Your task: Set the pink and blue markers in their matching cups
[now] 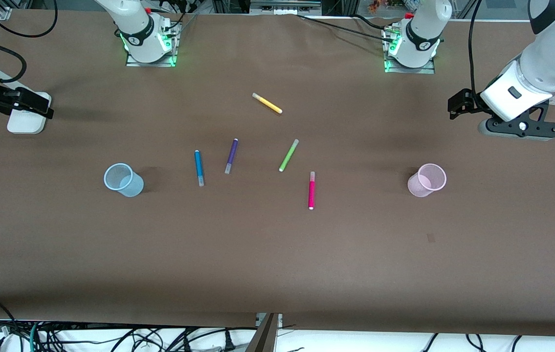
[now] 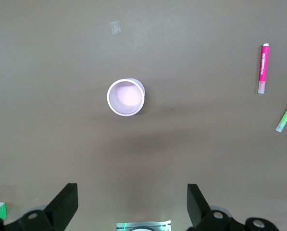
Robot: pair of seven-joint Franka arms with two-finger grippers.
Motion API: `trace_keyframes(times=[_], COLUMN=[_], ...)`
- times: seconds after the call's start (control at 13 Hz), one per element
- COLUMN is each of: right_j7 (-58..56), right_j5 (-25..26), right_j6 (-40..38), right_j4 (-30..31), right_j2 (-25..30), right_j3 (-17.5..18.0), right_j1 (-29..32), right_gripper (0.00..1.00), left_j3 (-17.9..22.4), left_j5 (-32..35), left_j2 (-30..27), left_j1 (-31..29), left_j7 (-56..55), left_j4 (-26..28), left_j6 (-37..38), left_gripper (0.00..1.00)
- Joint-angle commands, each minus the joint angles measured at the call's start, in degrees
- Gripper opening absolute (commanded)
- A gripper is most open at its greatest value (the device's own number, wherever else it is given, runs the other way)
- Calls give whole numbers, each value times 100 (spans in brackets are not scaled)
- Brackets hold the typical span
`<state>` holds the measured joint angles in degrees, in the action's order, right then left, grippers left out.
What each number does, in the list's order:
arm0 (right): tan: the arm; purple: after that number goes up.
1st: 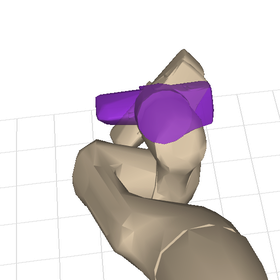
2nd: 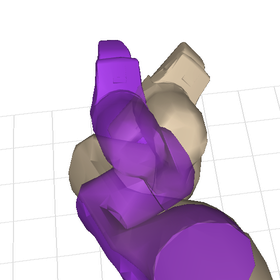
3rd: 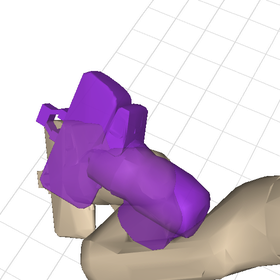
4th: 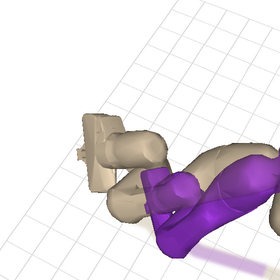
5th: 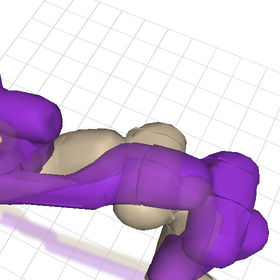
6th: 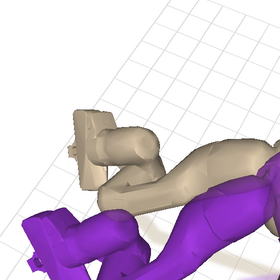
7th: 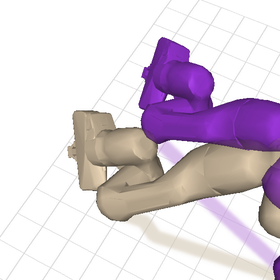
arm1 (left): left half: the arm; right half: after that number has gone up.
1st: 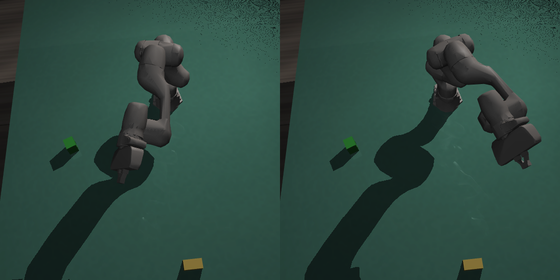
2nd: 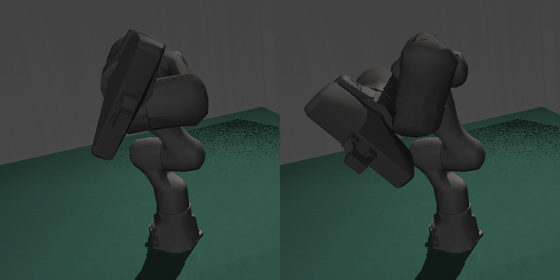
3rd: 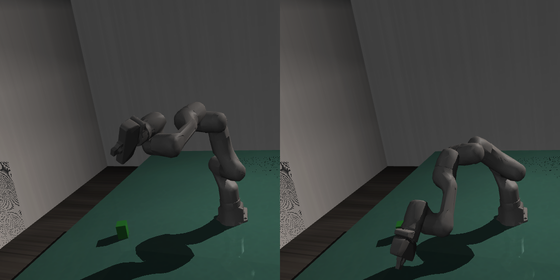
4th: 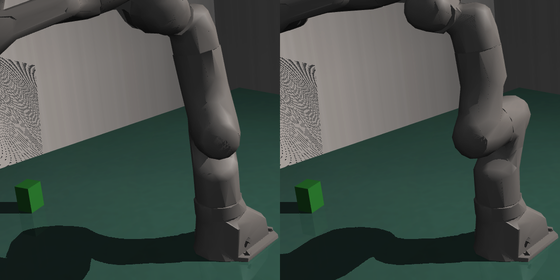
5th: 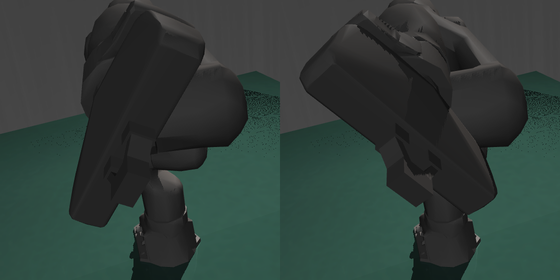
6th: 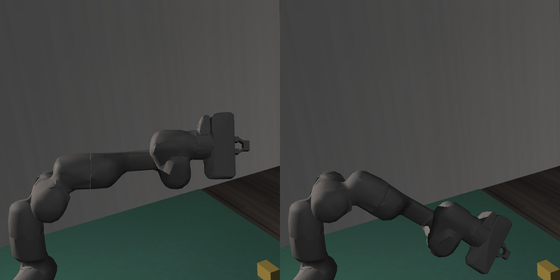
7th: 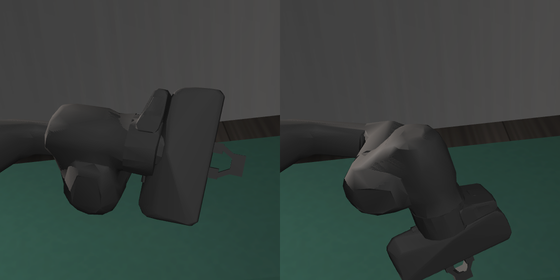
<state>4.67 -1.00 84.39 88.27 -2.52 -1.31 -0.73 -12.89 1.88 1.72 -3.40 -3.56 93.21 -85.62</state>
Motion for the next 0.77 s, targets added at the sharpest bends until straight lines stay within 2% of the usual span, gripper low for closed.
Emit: trace_keyframes(times=[0.0, 0.69], right_j7=[-2, -19], right_j5=[91, 38], right_j6=[-80, -1], right_j4=[-161, -249], right_j2=[-65, -222], right_j3=[61, 87], right_j1=[30, 21], right_gripper=[100, 100], left_j3=[6, -3], left_j5=[-92, -100], left_j2=[-40, -23], left_j1=[-46, -46], left_j7=[145, 154], left_j4=[4, -4], left_j6=[54, 45], left_gripper=[100, 100])
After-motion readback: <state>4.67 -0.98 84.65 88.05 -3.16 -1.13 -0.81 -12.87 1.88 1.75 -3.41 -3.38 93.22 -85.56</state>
